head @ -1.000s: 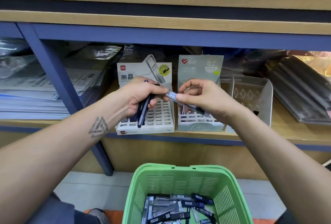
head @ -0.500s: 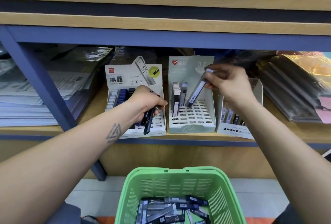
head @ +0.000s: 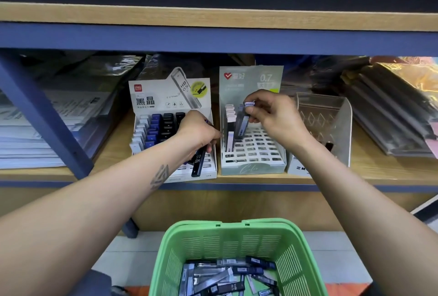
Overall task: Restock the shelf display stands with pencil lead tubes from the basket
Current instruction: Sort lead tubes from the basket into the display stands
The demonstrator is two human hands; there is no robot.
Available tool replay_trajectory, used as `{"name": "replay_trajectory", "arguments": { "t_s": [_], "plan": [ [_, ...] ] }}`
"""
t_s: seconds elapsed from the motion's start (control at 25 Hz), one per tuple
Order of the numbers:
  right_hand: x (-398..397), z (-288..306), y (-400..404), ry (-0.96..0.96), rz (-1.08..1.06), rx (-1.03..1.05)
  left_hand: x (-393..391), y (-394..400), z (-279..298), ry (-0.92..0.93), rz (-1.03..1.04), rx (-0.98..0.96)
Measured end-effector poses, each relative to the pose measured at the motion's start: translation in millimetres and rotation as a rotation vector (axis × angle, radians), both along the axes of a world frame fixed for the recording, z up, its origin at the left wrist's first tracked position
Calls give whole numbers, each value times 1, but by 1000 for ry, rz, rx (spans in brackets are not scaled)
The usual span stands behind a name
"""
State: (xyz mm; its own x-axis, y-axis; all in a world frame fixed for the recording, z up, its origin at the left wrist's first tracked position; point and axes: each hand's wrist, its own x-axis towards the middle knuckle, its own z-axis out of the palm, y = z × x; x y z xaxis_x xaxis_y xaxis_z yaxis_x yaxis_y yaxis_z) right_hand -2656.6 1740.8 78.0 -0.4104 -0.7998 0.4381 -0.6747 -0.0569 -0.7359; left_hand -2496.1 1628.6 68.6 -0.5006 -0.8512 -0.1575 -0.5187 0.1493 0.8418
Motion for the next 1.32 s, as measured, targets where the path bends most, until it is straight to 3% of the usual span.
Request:
{"name": "replay_trajectory", "arguments": {
  "t_s": [0.2, 0.56, 0.84, 0.96, 1.08, 1.16, 1.24, 1.32],
  "plan": [
    [-1, 1, 0, 17, 3, 35, -2, 0, -2, -8, 12, 6],
    [0, -13, -15, 361, -111, -20, -4, -1, -4, -36, 18, -20],
    [7, -10, -2, 387, -198, 49, 0, -3, 0, 29, 48, 40],
    [35, -2, 9, 114, -155, 22, 5, -4, 4, 211, 128, 153],
    [67, 5, 19, -250, 193, 306, 9, 0, 9, 351, 221, 238],
    [82, 4, 24, -313, 345, 474, 11, 3, 11, 423, 262, 279],
    [88, 2, 27, -407, 379, 473, 12, 6, 12, 455, 289, 286],
    [84, 5, 27, -480, 347, 419, 15, 3, 11, 385, 301, 167]
  ]
}}
